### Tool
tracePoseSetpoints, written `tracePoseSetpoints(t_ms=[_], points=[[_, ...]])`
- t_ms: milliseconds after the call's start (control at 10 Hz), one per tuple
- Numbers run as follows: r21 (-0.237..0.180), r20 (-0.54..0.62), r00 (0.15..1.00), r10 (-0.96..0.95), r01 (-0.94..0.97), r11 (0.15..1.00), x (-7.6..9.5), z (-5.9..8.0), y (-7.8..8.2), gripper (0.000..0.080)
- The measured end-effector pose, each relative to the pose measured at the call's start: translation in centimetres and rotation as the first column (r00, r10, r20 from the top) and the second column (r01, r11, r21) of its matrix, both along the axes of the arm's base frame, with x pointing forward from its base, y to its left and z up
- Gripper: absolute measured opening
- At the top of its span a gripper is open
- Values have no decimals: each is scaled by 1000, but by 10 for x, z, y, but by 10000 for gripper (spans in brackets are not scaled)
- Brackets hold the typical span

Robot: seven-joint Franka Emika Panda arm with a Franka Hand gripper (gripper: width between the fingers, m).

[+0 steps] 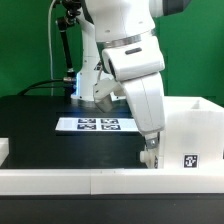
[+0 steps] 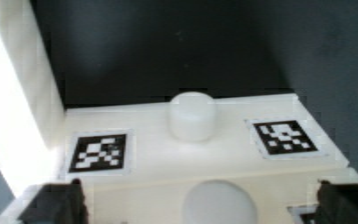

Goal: Assemble drawer

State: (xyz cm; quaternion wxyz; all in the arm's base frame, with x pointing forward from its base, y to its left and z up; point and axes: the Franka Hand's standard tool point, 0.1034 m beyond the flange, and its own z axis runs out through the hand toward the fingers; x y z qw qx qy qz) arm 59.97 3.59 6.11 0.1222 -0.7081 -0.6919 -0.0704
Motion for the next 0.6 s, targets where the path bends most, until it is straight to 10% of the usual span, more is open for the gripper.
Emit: tracePoseSetpoints(t_ms=[300,600], points=[[-10,1,1000,5,-5,1000,-1,-5,-9,649],[-13,-13,1000,23,-23,1000,-4,-3,-51,649]])
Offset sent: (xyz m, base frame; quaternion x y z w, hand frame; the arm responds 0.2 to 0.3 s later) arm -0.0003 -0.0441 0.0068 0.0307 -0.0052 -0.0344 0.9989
